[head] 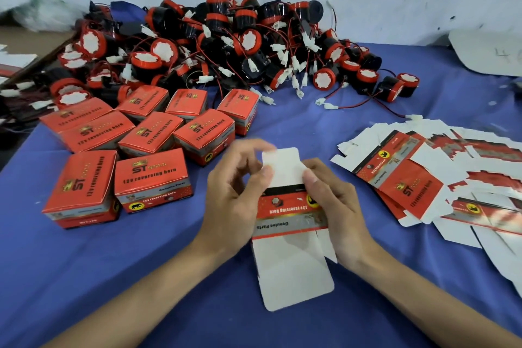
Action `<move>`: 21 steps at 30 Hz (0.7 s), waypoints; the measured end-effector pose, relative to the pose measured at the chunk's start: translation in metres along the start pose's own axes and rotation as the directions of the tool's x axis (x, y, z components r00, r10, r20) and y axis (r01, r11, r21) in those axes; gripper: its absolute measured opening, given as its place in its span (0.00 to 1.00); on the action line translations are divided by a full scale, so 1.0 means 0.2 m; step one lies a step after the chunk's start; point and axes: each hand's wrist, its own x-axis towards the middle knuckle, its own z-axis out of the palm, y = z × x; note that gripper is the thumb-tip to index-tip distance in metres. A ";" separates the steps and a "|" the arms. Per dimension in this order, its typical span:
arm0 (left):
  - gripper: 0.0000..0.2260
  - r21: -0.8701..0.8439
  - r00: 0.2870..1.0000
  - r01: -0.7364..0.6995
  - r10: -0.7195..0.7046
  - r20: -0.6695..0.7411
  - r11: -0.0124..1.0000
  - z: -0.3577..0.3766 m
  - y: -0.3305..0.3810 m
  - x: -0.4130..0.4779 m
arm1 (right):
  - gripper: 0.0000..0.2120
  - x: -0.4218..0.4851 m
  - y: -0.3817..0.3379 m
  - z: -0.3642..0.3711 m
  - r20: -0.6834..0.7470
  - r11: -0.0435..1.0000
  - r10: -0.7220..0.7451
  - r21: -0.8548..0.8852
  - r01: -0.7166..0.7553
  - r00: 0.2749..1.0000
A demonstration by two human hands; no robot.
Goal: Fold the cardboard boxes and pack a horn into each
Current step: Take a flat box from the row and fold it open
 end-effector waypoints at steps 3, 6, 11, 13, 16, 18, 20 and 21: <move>0.11 0.037 0.999 0.035 -0.036 0.021 0.999 0.02 0.00 -0.01 | 0.17 0.00 0.00 0.01 -0.078 0.998 -0.046 -0.044 0.043 0.996; 0.13 0.051 0.994 0.081 -0.084 0.065 0.995 0.03 0.02 -0.03 | 0.06 0.02 0.00 0.00 -0.162 0.997 -0.067 -0.034 0.062 0.984; 0.25 0.284 0.978 -0.016 -0.045 0.205 0.959 0.08 0.03 -0.08 | 0.07 0.04 -0.02 -0.04 -0.244 0.985 -0.172 -0.075 0.158 0.954; 0.28 0.339 0.981 -0.052 -0.017 0.196 0.939 0.08 0.03 -0.08 | 0.07 0.05 -0.01 -0.04 -0.257 0.974 -0.216 -0.120 0.191 0.942; 0.27 0.362 0.992 -0.062 0.017 0.127 0.930 0.07 0.03 -0.06 | 0.12 0.04 0.00 -0.03 -0.237 0.958 -0.264 -0.174 0.226 0.935; 0.25 0.360 0.995 -0.057 0.024 0.095 0.931 0.08 0.03 -0.06 | 0.13 0.03 0.00 -0.03 -0.219 0.937 -0.310 -0.236 0.258 0.925; 0.22 0.369 0.995 -0.070 0.039 0.091 0.927 0.08 0.03 -0.06 | 0.11 0.02 0.00 -0.02 -0.218 0.929 -0.317 -0.267 0.257 0.923; 0.21 0.372 0.995 -0.071 0.041 0.088 0.926 0.08 0.03 -0.06 | 0.11 0.03 0.00 -0.02 -0.223 0.931 -0.307 -0.270 0.244 0.925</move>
